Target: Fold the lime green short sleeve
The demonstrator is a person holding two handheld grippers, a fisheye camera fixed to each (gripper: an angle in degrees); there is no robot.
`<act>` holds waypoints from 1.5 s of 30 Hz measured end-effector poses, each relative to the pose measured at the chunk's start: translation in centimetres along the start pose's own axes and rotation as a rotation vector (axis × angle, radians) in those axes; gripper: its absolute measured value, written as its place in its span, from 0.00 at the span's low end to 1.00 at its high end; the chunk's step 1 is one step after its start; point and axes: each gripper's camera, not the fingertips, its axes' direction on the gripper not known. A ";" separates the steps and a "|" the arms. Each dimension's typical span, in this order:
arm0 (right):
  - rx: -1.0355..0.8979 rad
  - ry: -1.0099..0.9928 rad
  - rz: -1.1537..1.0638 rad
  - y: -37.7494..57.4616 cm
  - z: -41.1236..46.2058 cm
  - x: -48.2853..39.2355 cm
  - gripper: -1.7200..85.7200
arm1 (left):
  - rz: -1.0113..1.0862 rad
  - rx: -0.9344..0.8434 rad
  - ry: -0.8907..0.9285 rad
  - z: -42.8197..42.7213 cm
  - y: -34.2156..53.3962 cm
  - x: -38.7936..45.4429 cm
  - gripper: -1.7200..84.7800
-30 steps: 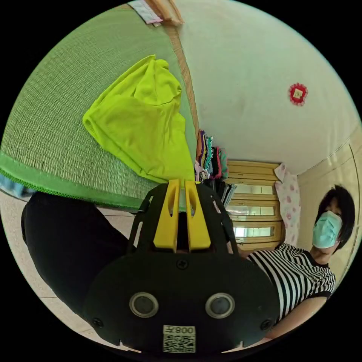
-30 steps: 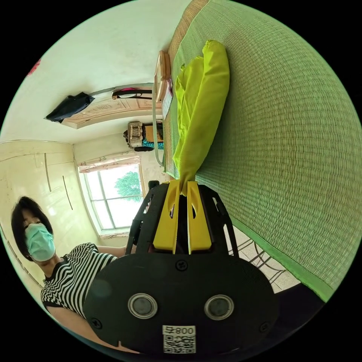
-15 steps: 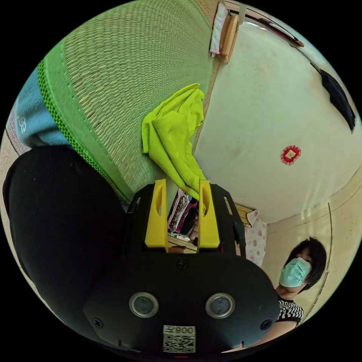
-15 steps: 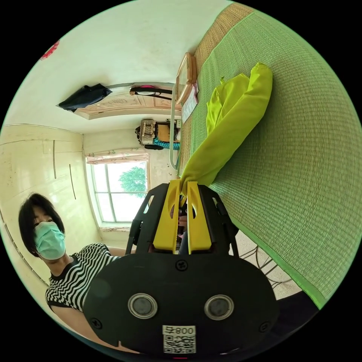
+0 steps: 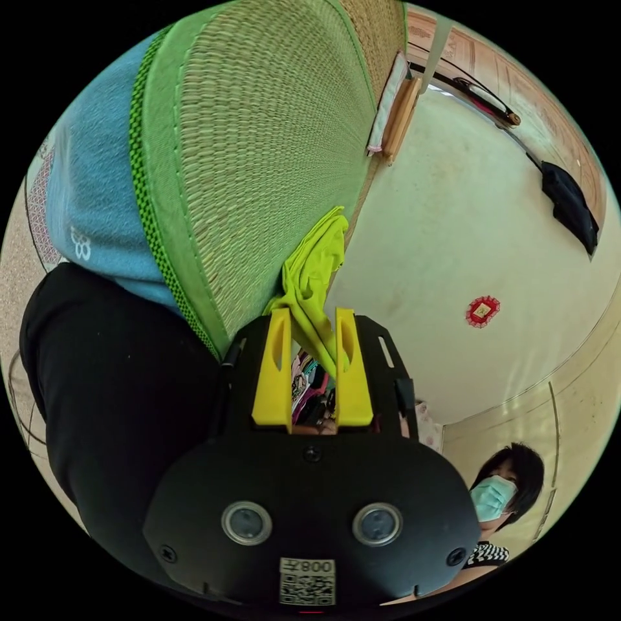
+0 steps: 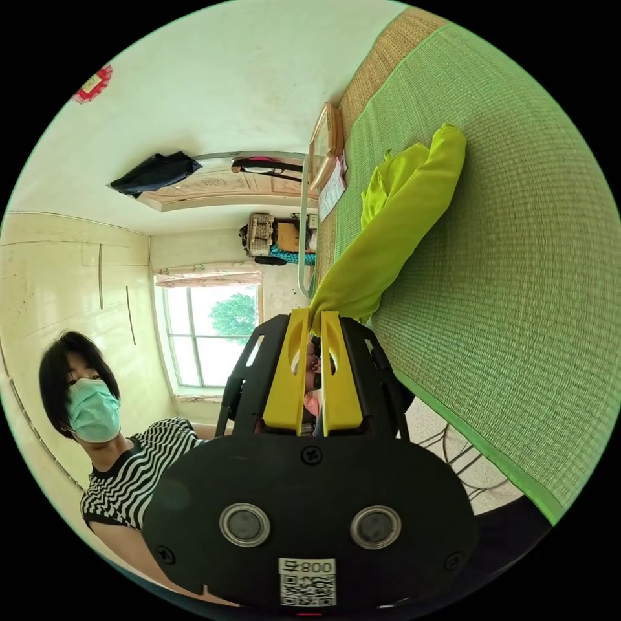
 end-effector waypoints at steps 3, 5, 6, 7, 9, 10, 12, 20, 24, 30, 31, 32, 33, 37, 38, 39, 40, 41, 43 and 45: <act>-0.002 0.007 0.005 0.1 -0.2 -0.4 0.05 | 0.006 -0.016 -0.045 0.5 -0.3 -0.5 0.10; 0.008 -0.002 0.015 0.2 -0.5 -0.6 0.05 | 0.010 -0.020 -0.042 1.0 -0.4 -1.2 0.07; 0.010 -0.002 0.017 0.2 -0.6 -0.7 0.05 | 0.011 -0.022 -0.041 1.2 -0.4 -1.4 0.06; 0.014 -0.001 0.018 0.2 -0.8 -0.9 0.05 | 0.014 -0.028 -0.035 1.5 -0.3 -1.7 0.06; 0.018 0.003 0.017 0.2 -1.1 -1.4 0.05 | 0.031 -0.032 -0.034 1.9 0.0 -2.0 0.05; 0.022 0.003 0.015 0.2 -1.5 -1.7 0.05 | 0.044 -0.037 -0.035 2.3 0.3 -2.1 0.05; 0.029 0.005 0.015 0.3 -2.1 -2.1 0.05 | 0.065 -0.047 -0.024 2.9 0.8 -2.3 0.04; 0.041 0.057 0.073 3.6 -6.0 -2.4 0.05 | 0.120 -0.159 -0.065 6.7 5.4 -6.1 0.04; 0.055 0.031 0.115 6.2 -7.4 -2.0 0.05 | 0.109 -0.185 -0.056 8.6 7.8 -9.0 0.04; 0.103 -0.036 0.107 9.4 -11.0 -3.9 0.05 | 0.184 -0.256 -0.046 13.6 11.3 -11.6 0.04; 0.115 -0.042 0.092 9.8 -12.0 -4.7 0.05 | 0.209 -0.275 -0.044 15.1 11.8 -11.8 0.04; 0.127 -0.046 0.076 10.1 -13.0 -5.6 0.04 | 0.233 -0.291 -0.044 16.6 12.3 -12.0 0.04; 0.134 -0.049 0.068 10.3 -13.5 -6.0 0.04 | 0.246 -0.300 -0.044 17.5 12.6 -12.2 0.04; 0.195 -0.085 0.022 11.4 -17.7 -8.6 0.04 | 0.323 -0.361 -0.019 24.0 14.1 -13.2 0.04; 0.213 -0.096 0.013 11.6 -19.0 -9.2 0.04 | 0.344 -0.378 -0.016 26.0 14.5 -13.6 0.04; 0.221 -0.100 0.009 11.7 -19.6 -9.5 0.04 | 0.353 -0.386 -0.015 27.0 14.7 -13.8 0.04; 0.239 -0.106 -0.002 11.7 -21.0 -10.1 0.04 | 0.367 -0.401 -0.012 29.2 15.0 -14.3 0.04; 0.256 -0.113 -0.013 11.7 -22.4 -10.8 0.04 | 0.379 -0.415 -0.008 31.4 15.2 -14.8 0.04; 0.282 -0.117 -0.029 11.3 -24.6 -11.9 0.04 | 0.397 -0.438 -0.001 35.0 15.5 -15.7 0.04; 0.308 -0.117 -0.045 10.6 -27.2 -13.1 0.04 | 0.419 -0.459 -0.003 38.9 15.7 -16.6 0.04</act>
